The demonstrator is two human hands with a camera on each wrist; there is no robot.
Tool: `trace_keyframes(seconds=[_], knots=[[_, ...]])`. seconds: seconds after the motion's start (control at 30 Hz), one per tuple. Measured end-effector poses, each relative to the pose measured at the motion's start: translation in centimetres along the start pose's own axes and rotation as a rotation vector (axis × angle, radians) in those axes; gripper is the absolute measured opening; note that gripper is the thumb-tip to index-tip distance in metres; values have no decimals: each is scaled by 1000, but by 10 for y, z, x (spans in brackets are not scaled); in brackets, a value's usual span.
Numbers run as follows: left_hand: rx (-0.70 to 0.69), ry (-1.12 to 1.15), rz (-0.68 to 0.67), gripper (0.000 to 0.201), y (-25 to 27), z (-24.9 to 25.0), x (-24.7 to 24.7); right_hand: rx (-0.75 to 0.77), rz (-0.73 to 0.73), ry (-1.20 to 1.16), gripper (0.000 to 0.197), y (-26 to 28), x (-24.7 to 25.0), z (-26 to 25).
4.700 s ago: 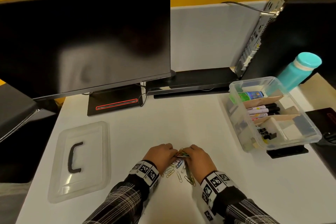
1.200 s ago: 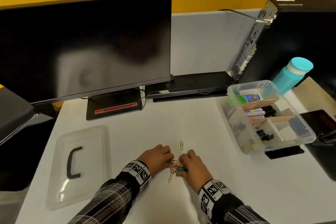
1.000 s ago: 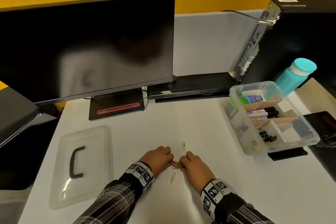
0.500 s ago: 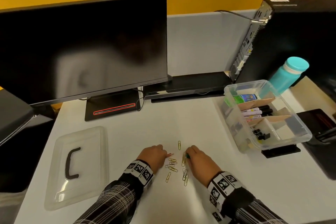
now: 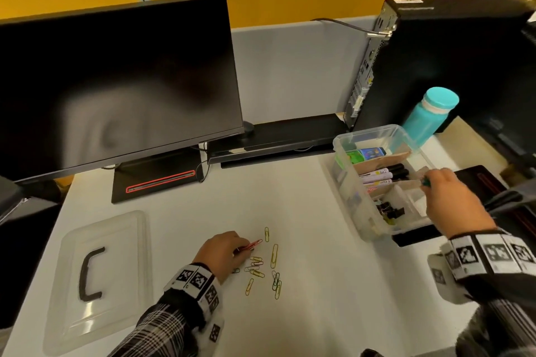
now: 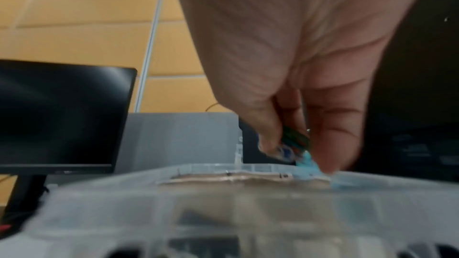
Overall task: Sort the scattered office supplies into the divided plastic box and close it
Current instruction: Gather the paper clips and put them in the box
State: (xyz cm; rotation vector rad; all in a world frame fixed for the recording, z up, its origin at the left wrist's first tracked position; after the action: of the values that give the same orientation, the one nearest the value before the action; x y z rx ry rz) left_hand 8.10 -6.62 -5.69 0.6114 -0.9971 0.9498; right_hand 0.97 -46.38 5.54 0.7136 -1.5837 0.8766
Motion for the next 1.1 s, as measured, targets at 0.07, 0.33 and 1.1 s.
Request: trace_keyframes(seconds=[0.07,0.33,1.1], knots=[[23,34,22,29,-2,3,1,-4,-129,88,25,-12,-20,8],[114,123,55,21,-3,10,4,-64,-231,51,29,-23,-36,15],[-375,-233,-188,30,-169,362,-36,-209,355,-583,62,40,-57,61]])
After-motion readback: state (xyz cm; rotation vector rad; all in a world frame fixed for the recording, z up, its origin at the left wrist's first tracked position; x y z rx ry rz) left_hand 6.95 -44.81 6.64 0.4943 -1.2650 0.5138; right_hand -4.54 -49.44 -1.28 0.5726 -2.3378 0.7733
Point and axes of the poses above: each hand's wrist, its own y-axis away from the middle knuckle, its own x-axis out of the back of the hand, z = x × y, the point moved 5 cm from there along -y, towards the middle knuckle, and after that the axes turned 15 degrees about z, right-handed, at the moved point
